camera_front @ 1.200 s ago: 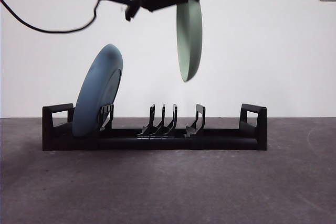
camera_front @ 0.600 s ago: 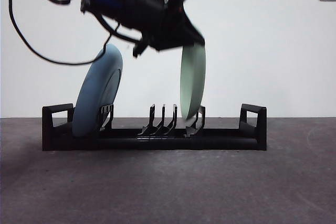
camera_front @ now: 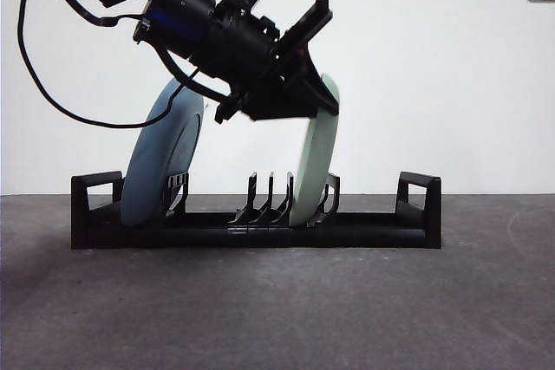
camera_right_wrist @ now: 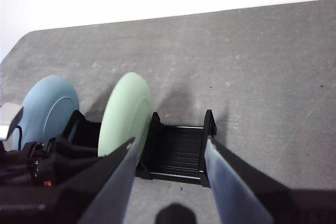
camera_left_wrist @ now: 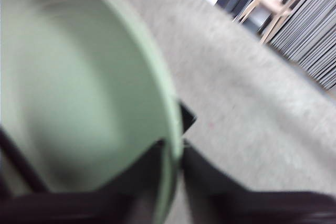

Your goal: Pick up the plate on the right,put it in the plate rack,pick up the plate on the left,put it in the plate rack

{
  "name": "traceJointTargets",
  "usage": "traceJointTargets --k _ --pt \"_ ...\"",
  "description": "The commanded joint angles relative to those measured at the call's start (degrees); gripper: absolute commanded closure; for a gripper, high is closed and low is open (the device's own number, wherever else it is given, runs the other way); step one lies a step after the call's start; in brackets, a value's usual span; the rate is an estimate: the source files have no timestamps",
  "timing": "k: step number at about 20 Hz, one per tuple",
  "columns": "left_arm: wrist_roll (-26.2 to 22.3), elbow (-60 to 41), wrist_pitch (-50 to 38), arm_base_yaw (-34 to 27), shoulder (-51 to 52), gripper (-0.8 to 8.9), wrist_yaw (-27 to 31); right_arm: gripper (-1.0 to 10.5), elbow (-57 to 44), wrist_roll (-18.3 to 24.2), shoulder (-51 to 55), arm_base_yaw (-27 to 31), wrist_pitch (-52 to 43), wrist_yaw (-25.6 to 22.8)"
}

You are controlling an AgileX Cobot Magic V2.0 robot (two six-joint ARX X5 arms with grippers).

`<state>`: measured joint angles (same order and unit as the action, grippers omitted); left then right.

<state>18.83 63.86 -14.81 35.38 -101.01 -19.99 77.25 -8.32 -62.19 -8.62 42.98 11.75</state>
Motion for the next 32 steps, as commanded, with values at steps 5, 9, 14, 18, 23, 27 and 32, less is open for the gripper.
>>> traceJointTargets --k 5,9,14,18,23,27,32 --pt "-3.2 0.1 5.1 0.7 2.3 4.63 -3.1 7.3 0.0 0.5 -0.1 -0.1 -0.2 0.3" --pt "-9.7 0.1 10.1 1.7 7.9 4.63 -2.2 7.3 0.0 2.4 -0.2 -0.2 2.2 0.4" --pt "-17.6 0.1 17.7 3.1 17.6 4.68 5.5 7.3 0.0 5.7 -0.9 -0.2 6.2 4.5" --pt "-22.2 0.1 25.6 3.8 27.8 5.58 17.7 8.5 0.0 11.0 -0.9 -0.3 10.7 4.8" --pt "-23.6 0.1 37.9 0.9 41.6 8.21 27.6 9.6 -0.1 12.1 -0.5 -0.4 12.2 4.7" --pt "-23.6 0.0 46.4 -6.0 47.8 8.21 27.6 9.6 -3.5 11.2 4.9 -1.3 3.9 4.2" --pt "-23.5 -4.0 48.2 -11.5 53.5 8.21 27.2 9.6 -17.8 9.2 17.5 -4.0 -9.3 -6.2"
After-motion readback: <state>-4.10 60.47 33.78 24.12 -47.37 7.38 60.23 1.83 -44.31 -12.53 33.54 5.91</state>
